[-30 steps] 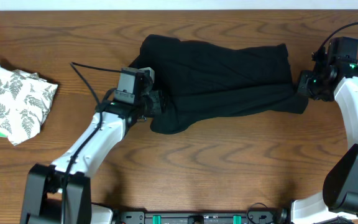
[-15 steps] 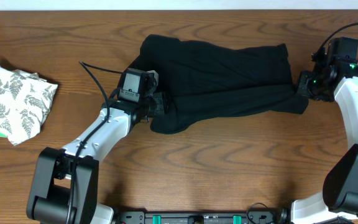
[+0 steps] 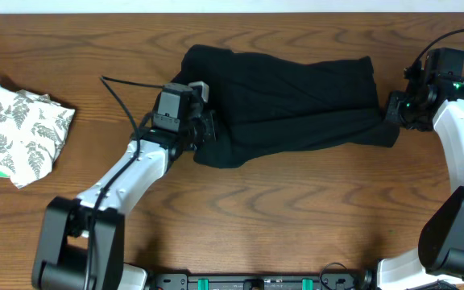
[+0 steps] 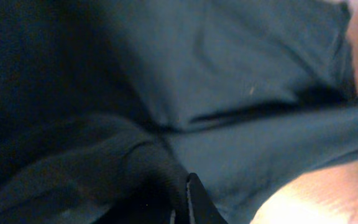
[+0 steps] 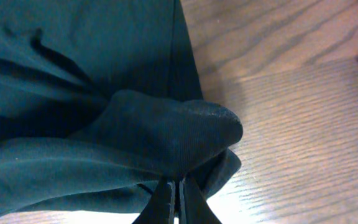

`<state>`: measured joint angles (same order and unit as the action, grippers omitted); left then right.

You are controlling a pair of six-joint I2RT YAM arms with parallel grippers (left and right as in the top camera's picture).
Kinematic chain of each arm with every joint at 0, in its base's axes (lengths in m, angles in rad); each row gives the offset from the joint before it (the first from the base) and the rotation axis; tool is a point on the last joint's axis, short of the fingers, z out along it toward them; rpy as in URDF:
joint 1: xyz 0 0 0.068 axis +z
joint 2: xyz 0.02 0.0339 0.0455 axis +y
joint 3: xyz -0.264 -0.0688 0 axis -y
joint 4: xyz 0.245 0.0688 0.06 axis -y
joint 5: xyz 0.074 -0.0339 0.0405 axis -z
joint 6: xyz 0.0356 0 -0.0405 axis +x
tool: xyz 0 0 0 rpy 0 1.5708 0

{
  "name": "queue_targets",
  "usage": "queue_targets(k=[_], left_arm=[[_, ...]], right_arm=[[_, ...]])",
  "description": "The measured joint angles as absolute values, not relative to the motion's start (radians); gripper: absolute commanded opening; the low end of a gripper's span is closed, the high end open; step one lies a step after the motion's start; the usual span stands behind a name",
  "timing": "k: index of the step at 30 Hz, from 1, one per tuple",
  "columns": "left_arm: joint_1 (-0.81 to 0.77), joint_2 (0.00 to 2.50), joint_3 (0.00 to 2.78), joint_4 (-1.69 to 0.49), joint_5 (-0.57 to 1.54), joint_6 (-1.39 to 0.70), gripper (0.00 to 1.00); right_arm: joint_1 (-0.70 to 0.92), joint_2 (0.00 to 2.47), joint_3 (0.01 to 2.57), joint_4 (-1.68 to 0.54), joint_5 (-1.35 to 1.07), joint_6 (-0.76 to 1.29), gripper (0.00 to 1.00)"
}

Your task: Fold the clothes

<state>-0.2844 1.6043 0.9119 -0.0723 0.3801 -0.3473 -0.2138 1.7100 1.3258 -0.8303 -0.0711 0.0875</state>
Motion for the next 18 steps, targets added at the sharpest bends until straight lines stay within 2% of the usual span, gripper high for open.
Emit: queue_targets(k=[18], left_arm=[[-0.186,1.521,0.964,0.013,0.181,-0.348,0.06]], right_arm=[[-0.214,1.711,1.326,-0.726,-0.071,0.097,0.01]])
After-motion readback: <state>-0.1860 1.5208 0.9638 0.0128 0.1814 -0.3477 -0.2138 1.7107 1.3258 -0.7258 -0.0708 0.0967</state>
